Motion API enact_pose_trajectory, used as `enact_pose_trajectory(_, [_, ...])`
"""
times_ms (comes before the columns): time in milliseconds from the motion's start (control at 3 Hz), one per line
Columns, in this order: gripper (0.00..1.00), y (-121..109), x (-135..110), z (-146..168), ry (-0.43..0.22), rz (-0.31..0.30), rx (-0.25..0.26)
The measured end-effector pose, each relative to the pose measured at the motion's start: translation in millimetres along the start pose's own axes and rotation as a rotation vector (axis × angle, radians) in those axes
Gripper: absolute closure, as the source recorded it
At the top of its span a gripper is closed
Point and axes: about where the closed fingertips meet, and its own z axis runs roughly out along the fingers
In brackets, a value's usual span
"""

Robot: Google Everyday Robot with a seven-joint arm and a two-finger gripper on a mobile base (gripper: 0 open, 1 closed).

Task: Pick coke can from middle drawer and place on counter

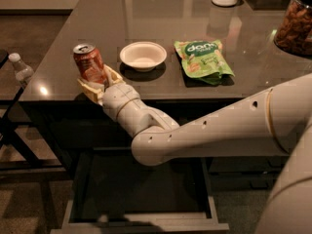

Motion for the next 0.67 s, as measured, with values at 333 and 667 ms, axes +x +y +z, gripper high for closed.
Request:
enact_pose_trajectory(333, [1.00, -3.5, 7.4, -1.8, -0.005, -0.014, 0.017])
enact_pose_trajectory(667, [1.00, -7.6, 13.3, -1.0, -0.009, -0.019, 0.028])
